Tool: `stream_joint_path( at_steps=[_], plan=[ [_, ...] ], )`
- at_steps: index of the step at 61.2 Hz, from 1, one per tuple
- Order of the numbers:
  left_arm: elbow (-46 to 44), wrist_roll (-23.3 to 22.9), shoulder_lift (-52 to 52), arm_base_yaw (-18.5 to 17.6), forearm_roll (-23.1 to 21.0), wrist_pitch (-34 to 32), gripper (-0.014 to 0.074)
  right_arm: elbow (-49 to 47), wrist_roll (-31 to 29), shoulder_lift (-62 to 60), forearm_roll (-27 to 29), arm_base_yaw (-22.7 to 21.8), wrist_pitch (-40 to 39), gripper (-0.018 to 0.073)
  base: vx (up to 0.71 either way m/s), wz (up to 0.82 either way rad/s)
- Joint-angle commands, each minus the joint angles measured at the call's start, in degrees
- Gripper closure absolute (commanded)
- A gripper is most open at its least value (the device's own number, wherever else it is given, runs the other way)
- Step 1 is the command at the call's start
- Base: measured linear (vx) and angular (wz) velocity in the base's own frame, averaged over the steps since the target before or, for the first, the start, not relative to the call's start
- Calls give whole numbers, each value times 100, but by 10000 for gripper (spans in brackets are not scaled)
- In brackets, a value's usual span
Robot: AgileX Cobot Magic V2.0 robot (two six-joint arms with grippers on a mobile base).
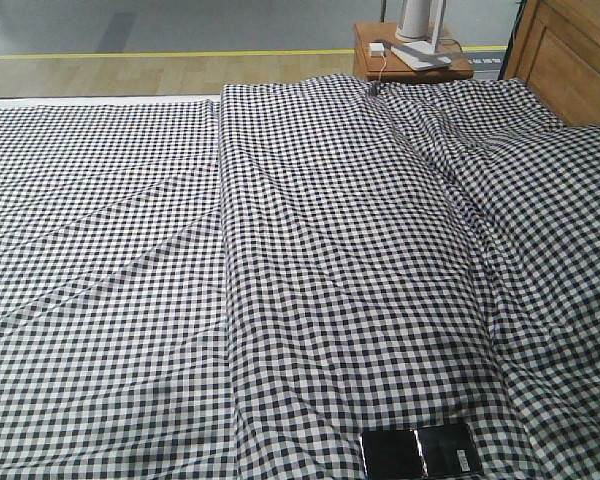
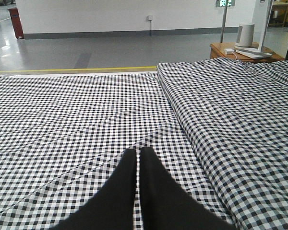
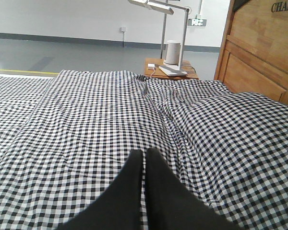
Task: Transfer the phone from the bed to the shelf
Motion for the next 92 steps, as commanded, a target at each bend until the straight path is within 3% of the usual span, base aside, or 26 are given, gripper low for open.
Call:
stream_joint_path(
  at_steps=[1,40,67,92],
  plan=[
    [14,-22,-33,6,-36,-420,596,41,-39,-33,-55,6,-436,564,0,0],
    [14,-22,-33,6,-36,-420,596,36,-44,-31,-38,6,-589,564,0,0],
    [14,-22,-33,6,-36,-420,596,-13,-64,-31,-38,6,-2713,564,0,0],
    [14,-22,-33,6,-36,-420,596,-1485,-64,340,-38,6,-2455,564,0,0]
  ],
)
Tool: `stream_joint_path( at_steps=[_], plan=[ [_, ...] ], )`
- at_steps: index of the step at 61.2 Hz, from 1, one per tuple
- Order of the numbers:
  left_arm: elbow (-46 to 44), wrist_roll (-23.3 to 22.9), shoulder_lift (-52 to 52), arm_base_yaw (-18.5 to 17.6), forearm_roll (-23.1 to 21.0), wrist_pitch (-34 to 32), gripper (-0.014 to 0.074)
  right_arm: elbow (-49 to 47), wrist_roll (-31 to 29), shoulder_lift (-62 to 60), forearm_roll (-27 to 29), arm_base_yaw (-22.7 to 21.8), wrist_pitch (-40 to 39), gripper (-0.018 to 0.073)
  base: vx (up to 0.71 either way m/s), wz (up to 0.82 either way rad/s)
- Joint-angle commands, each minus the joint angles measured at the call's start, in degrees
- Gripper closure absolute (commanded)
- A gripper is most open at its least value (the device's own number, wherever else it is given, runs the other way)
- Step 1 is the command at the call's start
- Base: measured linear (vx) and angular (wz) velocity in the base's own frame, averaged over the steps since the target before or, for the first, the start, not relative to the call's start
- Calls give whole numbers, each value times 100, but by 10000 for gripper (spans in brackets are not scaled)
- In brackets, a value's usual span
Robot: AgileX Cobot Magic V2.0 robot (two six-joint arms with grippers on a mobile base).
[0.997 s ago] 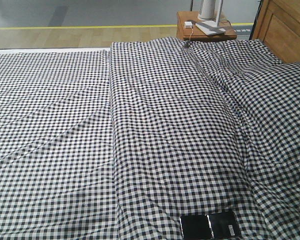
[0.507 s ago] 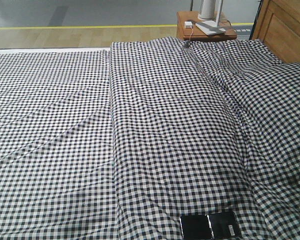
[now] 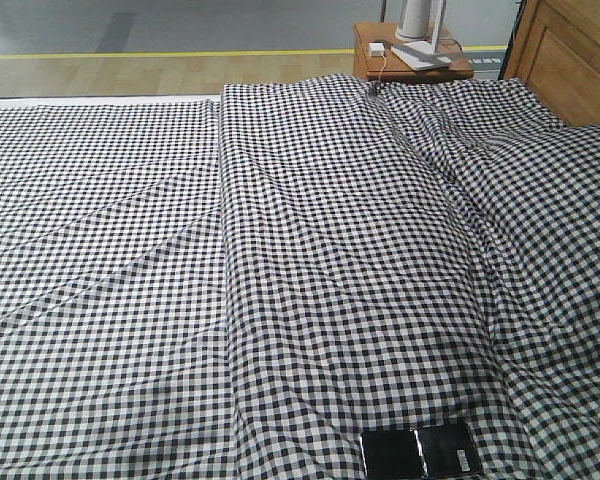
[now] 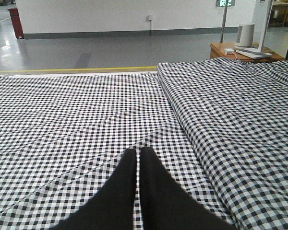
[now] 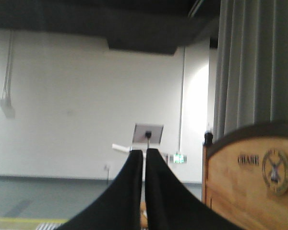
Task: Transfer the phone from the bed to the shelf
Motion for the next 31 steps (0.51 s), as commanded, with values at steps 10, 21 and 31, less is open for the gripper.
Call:
stream_joint_path(
  at_steps=[10,21,31],
  plan=[
    [14,-22,-33,6,-36,-420,596,-1308,-60,1095,-38,6,124,564,0,0],
    [14,-22,-33,6,-36,-420,596,-2016,-60,1989,-38,6,165,564,0,0],
    [14,-22,-33,6,-36,-420,596,-2427,-10,2821,-38,6,674,560,0,0]
  ],
)
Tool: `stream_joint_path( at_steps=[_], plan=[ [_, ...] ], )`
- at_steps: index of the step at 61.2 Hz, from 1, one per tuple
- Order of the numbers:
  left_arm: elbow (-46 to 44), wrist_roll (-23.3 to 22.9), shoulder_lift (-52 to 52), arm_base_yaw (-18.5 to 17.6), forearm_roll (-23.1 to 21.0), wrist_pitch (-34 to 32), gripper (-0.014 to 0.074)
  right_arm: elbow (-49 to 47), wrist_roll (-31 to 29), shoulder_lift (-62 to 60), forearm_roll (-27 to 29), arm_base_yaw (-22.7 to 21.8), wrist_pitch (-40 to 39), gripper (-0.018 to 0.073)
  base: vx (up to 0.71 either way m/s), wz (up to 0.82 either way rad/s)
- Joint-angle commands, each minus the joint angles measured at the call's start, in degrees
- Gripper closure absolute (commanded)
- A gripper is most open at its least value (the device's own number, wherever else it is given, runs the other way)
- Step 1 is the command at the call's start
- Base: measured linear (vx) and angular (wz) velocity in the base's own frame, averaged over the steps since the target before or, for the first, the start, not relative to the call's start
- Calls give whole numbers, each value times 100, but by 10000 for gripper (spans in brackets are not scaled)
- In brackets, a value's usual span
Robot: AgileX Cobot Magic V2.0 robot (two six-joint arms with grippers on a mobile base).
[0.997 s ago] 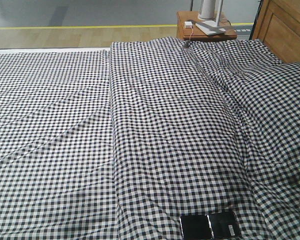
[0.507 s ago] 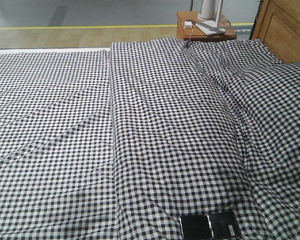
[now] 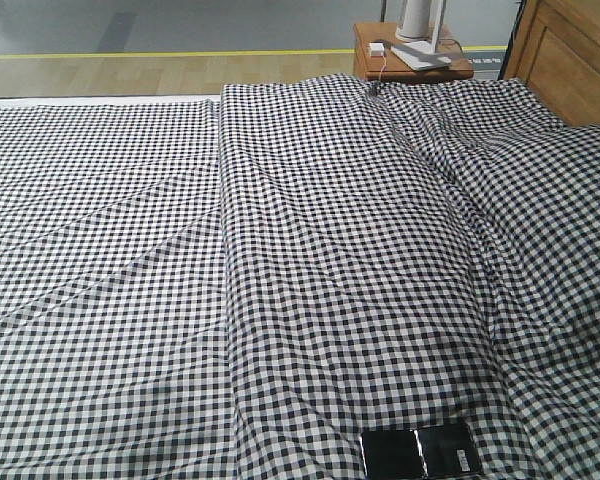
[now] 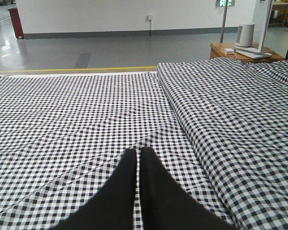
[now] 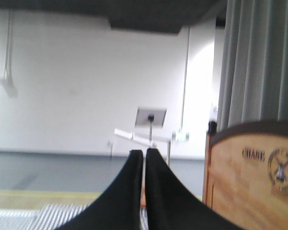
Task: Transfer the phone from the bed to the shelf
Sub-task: 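Move the right gripper down over the dark phone on the bed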
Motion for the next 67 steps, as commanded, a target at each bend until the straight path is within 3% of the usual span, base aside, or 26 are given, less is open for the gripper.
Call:
stream_joint_path(
  at_steps=[1,22,32,41,57,63,67],
  plan=[
    [14,-22,-33,6,-36,-420,596,-396,-8,526,-38,6,97,559,0,0],
    [14,-22,-33,6,-36,-420,596,-497,-4,1795,-24,6,1265,538,0,0],
    [14,-22,-33,6,-36,-420,596,-497,-4,2087,-24,6,1545,472,0,0],
    [14,-22,-33,6,-36,-420,596,-497,10,2103,-2,6,1536,327,0,0],
    [14,-22,-33,6,-36,-420,596,-497,9,2103,-2,6,1536,-68,0,0],
    [14,-22,-33,6,-36,-420,596,-497,9,2103,-2,6,1536,-158,0,0],
    [14,-22,-33,6,-36,-420,596,-497,9,2103,-2,6,1550,-169,0,0]
  ],
)
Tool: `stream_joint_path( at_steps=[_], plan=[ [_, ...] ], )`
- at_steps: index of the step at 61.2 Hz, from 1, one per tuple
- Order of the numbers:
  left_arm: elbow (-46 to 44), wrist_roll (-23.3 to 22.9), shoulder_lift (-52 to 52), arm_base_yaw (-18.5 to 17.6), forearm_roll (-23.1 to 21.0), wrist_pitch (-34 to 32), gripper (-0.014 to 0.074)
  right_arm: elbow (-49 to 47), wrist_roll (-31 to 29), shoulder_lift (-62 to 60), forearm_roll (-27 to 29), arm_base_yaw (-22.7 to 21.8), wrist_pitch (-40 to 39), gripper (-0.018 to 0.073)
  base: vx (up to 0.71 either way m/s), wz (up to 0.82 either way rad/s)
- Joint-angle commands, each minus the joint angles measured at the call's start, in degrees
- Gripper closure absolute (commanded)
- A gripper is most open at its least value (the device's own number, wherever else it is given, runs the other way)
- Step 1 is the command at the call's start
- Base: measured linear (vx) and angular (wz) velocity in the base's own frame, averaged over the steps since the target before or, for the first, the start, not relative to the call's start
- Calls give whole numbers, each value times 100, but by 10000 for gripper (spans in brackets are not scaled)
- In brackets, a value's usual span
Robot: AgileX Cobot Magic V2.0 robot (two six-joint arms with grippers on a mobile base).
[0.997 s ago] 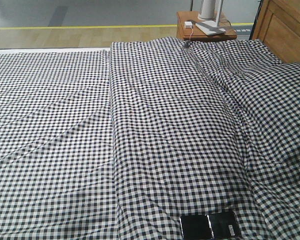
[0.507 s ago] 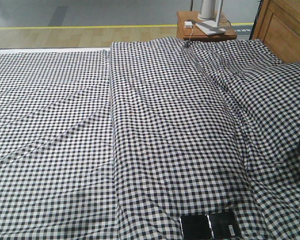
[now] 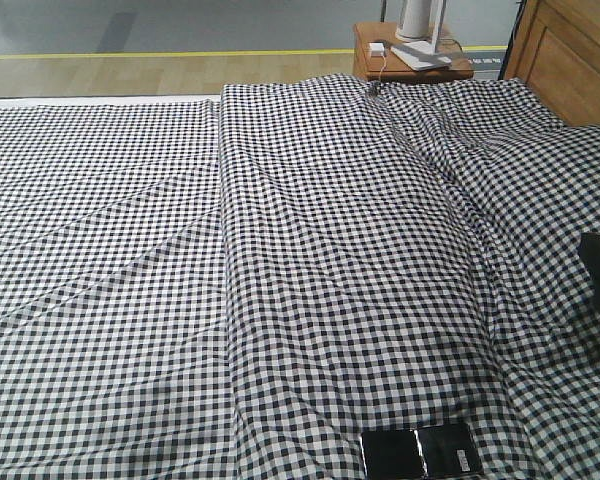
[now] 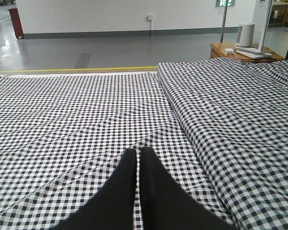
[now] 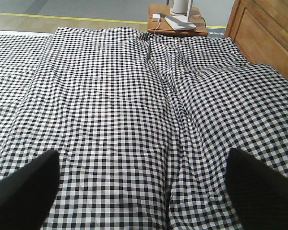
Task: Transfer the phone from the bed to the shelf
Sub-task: 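Move the right gripper down over the dark phone on the bed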
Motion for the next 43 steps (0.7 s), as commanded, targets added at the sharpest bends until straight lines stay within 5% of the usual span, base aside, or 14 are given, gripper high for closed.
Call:
stream_joint_path(
  at_steps=[1,31,43],
  plan=[
    [14,-22,-33,6,-36,-420,596,-199,4,-8,-8,6,-378,-169,0,0],
    [14,-22,-33,6,-36,-420,596,-199,10,-8,-3,6,-243,-21,0,0],
    [14,-22,-33,6,-36,-420,596,-582,399,190,17,-35,812,-24,0,0]
  ],
)
